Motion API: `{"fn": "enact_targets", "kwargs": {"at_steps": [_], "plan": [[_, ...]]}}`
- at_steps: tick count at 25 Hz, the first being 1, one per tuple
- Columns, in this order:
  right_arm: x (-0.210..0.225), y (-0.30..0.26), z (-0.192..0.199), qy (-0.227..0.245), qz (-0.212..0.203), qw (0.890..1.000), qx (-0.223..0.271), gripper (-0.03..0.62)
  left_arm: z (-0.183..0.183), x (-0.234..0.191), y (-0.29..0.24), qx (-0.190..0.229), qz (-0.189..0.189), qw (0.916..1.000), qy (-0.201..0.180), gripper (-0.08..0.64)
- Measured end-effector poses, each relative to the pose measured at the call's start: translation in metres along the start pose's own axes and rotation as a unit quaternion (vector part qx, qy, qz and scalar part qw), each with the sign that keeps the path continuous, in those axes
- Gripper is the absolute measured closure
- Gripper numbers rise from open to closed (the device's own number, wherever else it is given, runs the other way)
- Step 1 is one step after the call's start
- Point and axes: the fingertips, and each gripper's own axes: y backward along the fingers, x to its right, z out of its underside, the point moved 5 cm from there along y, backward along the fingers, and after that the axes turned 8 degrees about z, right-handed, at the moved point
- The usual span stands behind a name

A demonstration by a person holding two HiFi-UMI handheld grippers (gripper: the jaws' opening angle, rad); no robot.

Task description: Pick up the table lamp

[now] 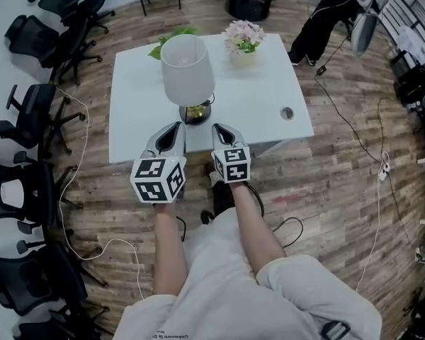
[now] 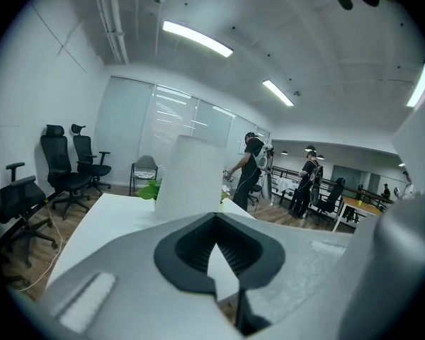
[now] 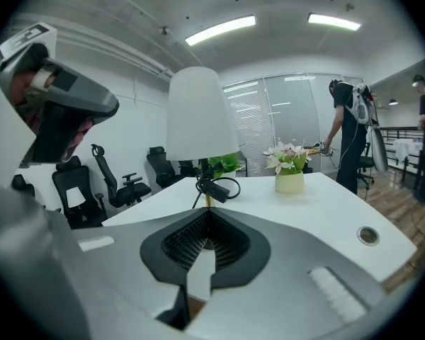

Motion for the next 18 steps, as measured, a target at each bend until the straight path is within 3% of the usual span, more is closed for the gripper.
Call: {"fn": "enact_targets", "kwargs": {"at_steps": [5, 11, 14, 18], "plan": [[0.001, -0.036, 0.001, -0.008, -0.002, 1.0, -0.012, 0.558, -0.015, -0.004, -0.026, -0.008, 0.009, 0.9998, -0.017, 0.558], [-0.01, -0.075, 0.032, 0.009, -0.002, 0.999, -0.032, 0.551, -0.025, -0.016, -0.057, -0.003, 0.006, 0.9998, -0.017, 0.558], [-0.013, -0.098, 0.037, 0.023, -0.018, 0.999, -0.021, 0.494, -0.026, -0.021, -0.064, 0.004, 0.005, 0.9997, -0.023, 0.558], [-0.015, -0.123, 0.034, 0.036, -0.02, 0.999, -0.005, 0.483, -0.023, -0.029, -0.071, 0.006, 0.01, 0.9994, -0.031, 0.558]]}}
